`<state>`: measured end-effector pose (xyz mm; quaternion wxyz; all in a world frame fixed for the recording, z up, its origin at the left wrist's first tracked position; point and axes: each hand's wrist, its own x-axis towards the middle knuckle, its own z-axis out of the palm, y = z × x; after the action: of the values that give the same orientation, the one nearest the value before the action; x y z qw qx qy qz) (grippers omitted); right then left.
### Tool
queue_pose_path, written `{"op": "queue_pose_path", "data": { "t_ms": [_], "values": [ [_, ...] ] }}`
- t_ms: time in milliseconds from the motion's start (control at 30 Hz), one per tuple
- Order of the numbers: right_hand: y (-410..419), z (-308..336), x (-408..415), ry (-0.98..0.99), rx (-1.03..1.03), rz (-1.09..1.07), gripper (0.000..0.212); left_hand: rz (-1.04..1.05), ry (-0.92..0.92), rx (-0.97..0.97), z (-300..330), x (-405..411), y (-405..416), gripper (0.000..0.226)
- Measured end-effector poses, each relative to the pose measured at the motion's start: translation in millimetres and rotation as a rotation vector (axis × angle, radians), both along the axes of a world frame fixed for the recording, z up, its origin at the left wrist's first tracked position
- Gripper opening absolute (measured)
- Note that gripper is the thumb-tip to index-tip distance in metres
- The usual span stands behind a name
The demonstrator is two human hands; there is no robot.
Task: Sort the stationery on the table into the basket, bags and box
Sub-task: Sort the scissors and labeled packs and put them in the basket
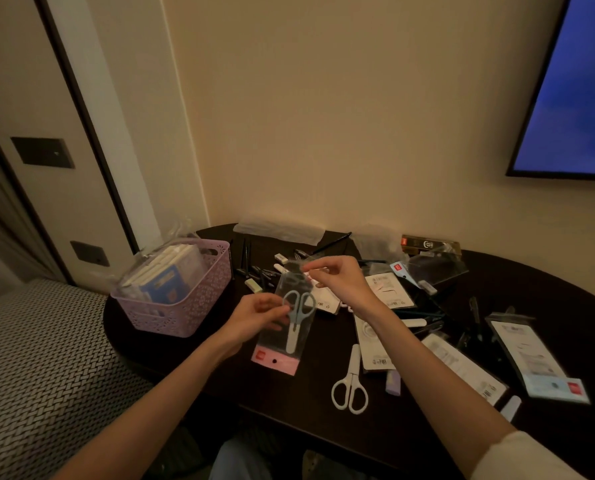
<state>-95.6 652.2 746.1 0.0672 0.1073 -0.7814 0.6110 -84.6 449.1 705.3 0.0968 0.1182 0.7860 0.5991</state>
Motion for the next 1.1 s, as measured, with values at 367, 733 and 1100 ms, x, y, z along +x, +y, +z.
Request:
{"op": "queue_pose_path", "data": {
  "t_ms": [367,733,1100],
  "values": [
    [-1,-15,16,-0.173,-0.352,-0.053,0.043,0.071,-0.109,0.201,2,7,13,0.019],
    [3,-16,21,-0.098,-0.219,-0.001,0.011,0.069,-0.050,0.252,18,5,17,0.023],
    [13,-8,32,-0.126,-0.196,0.109,0.024,0.055,0.122,0.177,35,-2,10,0.021]
  ]
}}
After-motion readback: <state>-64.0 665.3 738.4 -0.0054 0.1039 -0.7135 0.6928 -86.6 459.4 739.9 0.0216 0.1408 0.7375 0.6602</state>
